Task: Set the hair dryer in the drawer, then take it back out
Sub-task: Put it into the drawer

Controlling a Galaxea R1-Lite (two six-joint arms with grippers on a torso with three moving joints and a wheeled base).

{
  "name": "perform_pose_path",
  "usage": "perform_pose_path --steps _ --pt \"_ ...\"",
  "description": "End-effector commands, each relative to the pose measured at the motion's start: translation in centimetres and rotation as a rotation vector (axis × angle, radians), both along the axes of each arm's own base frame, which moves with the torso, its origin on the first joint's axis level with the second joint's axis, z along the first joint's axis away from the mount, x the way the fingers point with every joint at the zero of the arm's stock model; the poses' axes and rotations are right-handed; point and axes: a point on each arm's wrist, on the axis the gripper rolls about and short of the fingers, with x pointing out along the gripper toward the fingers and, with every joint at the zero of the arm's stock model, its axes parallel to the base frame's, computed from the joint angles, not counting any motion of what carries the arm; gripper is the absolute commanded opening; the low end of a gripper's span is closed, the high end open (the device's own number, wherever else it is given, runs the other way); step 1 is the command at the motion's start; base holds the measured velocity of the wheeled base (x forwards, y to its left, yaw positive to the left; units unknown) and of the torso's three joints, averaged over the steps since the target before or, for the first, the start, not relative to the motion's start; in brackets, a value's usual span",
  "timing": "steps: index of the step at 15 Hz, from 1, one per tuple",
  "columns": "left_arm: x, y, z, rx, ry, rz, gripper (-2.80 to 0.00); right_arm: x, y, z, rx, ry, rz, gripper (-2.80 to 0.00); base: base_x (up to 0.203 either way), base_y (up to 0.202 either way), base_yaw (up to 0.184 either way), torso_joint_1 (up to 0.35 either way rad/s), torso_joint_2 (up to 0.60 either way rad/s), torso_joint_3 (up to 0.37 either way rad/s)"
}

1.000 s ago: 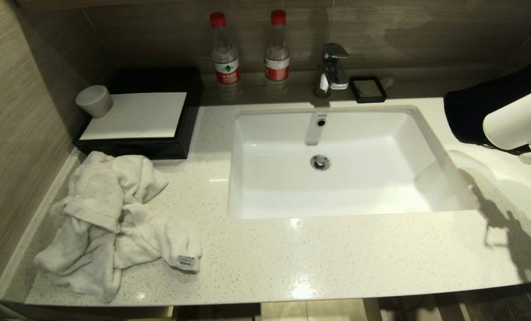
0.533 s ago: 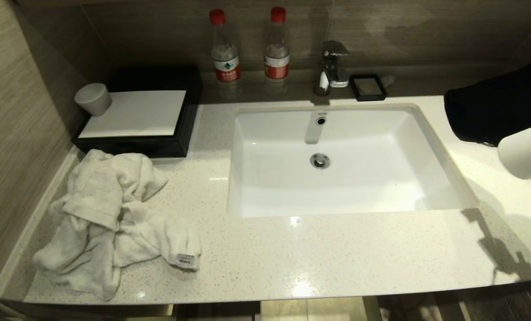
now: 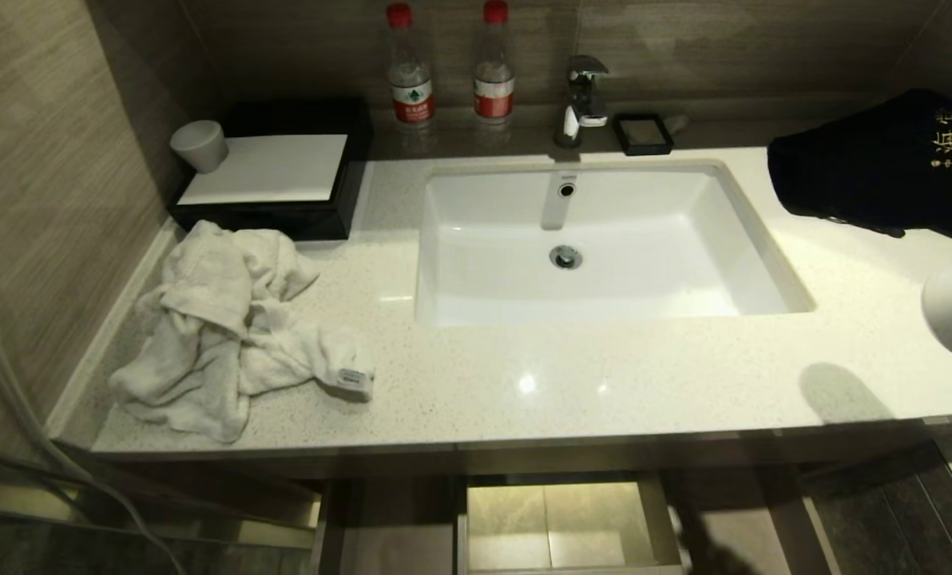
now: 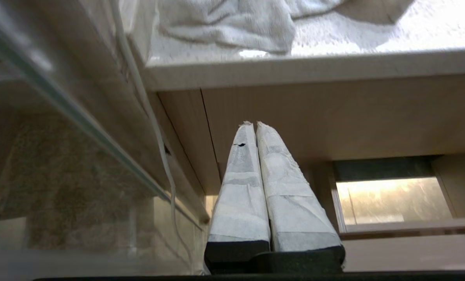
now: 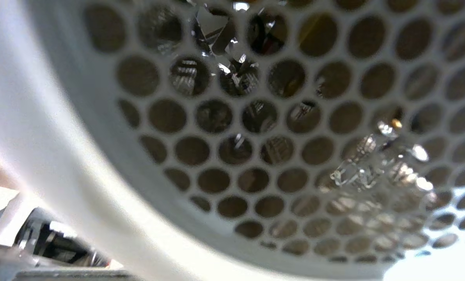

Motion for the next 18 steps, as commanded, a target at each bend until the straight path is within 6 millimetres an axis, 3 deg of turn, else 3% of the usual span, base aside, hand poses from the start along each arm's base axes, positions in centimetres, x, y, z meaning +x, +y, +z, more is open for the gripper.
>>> perform_pose_path --steps 1,4,18 --pt "0.0 0.0 0.0 0.0 0.003 0.0 -2.8 -2.2 0.8 -0.6 -0.014 -0.037 0.002 -2.8 0.0 0.0 0.0 -0.395 0.34 -0.074" --pt "0.0 0.0 0.0 0.0 0.002 0.0 -2.8 -3.0 1.1 -1.2 -0.016 -0.041 0.002 -2.8 0.0 0.0 0.0 -0.384 0.3 -0.089" --pt "0.0 0.0 0.0 0.0 0.001 0.0 -2.8 -3.3 1.3 -2.5 0.015 -0.044 -0.011 -2.8 0.0 0.0 0.0 -0.338 0.17 -0.167"
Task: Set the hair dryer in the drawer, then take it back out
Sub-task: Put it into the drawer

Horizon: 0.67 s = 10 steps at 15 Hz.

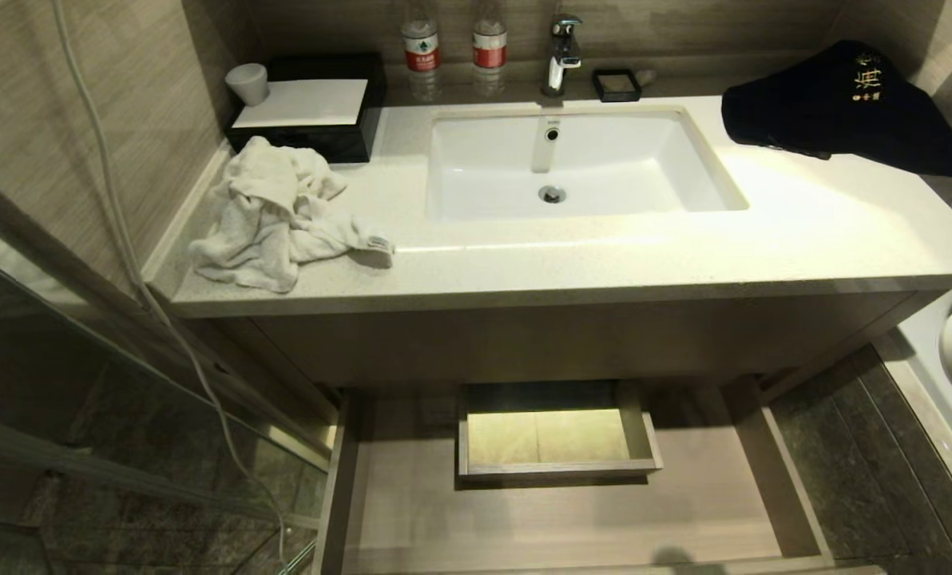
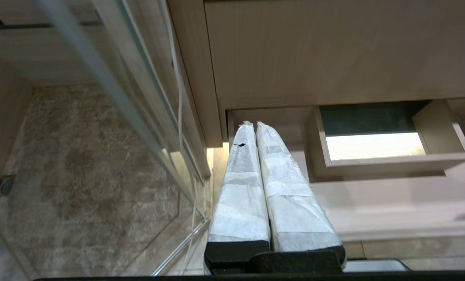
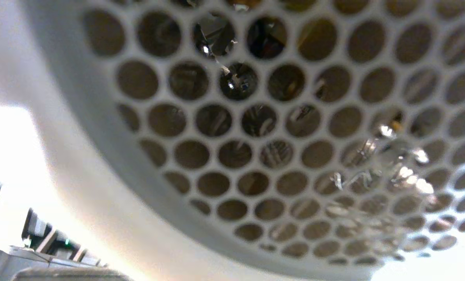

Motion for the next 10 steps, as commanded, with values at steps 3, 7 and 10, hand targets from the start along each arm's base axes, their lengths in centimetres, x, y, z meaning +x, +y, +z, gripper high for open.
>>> perform_pose_path --steps 3,7,10 --pt "0.0 0.0 0.0 0.0 0.001 0.0 -2.8 -0.4 0.0 -0.7 -0.015 0.02 -0.033 -2.8 0.0 0.0 0.0 -0.296 0.07 -0.217" --pt "0.0 0.0 0.0 0.0 0.003 0.0 -2.8 -0.6 0.1 -1.4 -0.016 0.037 -0.055 -2.8 0.0 0.0 0.0 -0.215 0.31 0.09" --pt "0.0 0.0 0.0 0.0 0.002 0.0 -2.8 -0.7 0.1 -1.5 -0.016 0.036 -0.053 -2.8 0.0 0.0 0.0 -0.173 0.34 0.169"
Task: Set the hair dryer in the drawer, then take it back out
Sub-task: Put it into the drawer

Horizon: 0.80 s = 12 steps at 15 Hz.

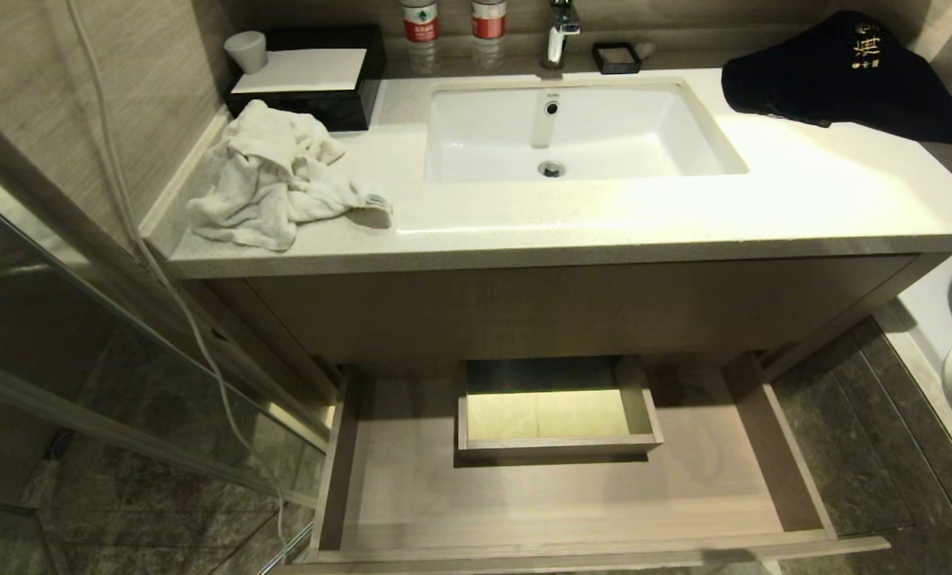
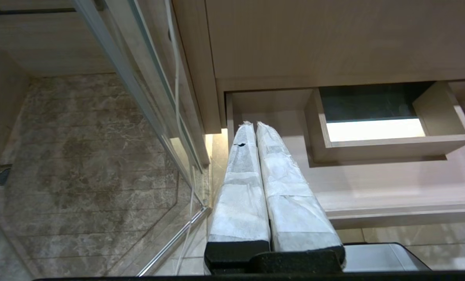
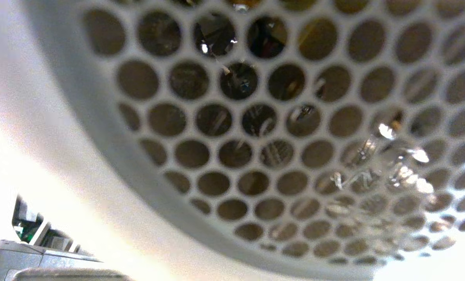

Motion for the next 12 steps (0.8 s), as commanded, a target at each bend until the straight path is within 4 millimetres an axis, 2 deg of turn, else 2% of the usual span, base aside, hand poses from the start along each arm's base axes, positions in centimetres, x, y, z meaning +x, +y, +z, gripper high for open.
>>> perform_pose_path --steps 1,5,12 --pt "0.02 0.0 -0.03 0.001 0.002 0.0 -2.8 -0.14 0.06 -0.29 0.0 0.006 0.005 -2.8 0.0 0.0 0.0 -0.163 0.36 0.176" --pt "0.02 0.0 -0.03 0.001 0.002 0.0 -2.8 -0.42 0.16 -0.58 -0.001 0.004 0.005 -2.8 0.0 0.0 0.0 -0.182 0.38 0.195" --pt "0.01 0.0 -0.01 0.001 0.002 0.0 -2.8 -0.33 0.19 -1.03 -0.012 -0.027 0.017 -2.8 0.0 0.0 0.0 -0.252 0.54 0.281"
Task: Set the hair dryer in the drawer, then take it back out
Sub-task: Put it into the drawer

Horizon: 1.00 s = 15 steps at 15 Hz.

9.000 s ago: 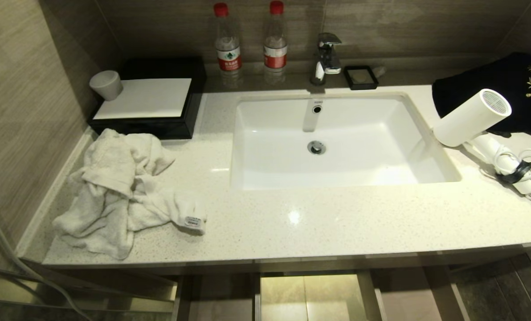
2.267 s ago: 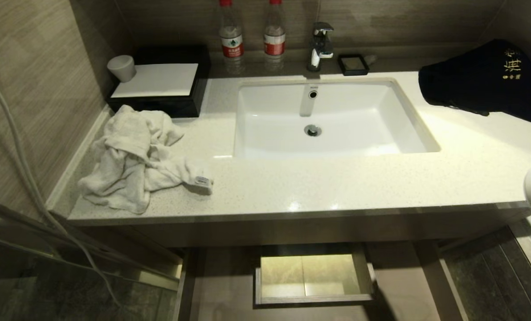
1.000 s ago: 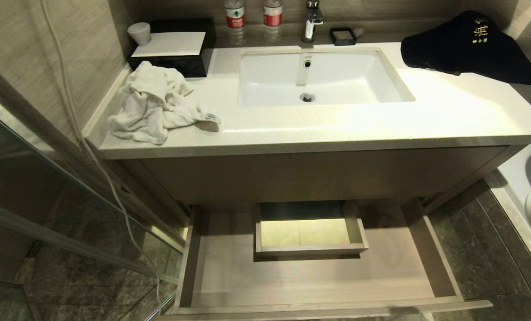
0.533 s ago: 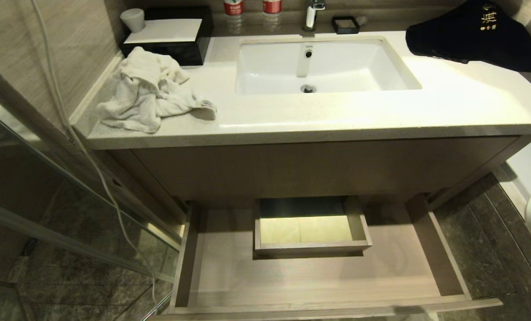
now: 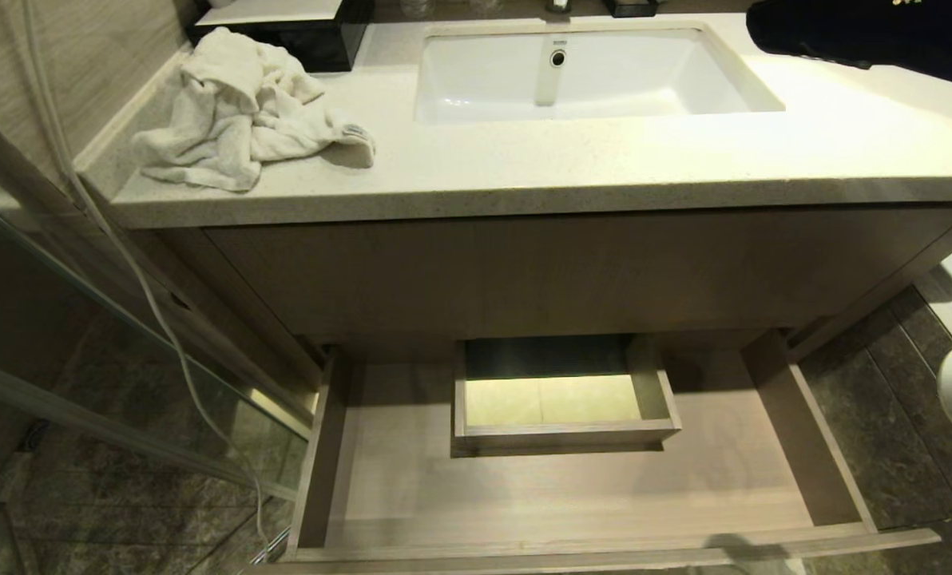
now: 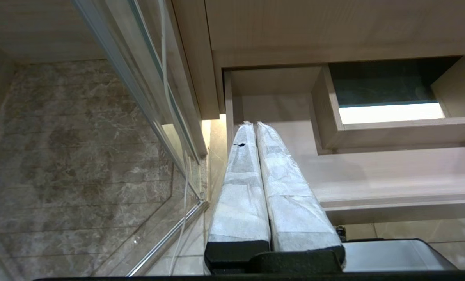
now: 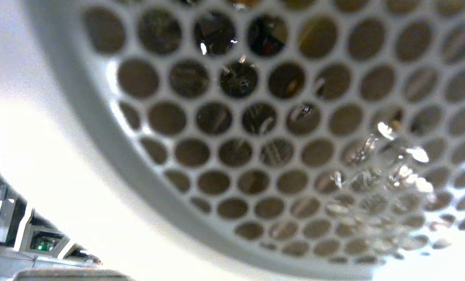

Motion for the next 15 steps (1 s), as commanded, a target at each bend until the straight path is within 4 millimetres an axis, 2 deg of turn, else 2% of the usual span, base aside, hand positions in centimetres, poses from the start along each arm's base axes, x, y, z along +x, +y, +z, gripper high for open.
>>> perform_pose_path --steps 1,15 --pt "0.02 0.0 -0.04 0.0 0.003 0.0 -2.8 -0.04 0.06 -0.13 -0.001 0.001 0.012 -2.8 0.0 0.0 0.0 -0.26 0.54 0.299" --pt "0.01 0.0 -0.01 0.0 0.002 0.0 -2.8 -0.07 0.07 -0.72 0.005 0.019 0.013 -2.8 0.0 0.0 0.0 -0.22 0.5 0.275"
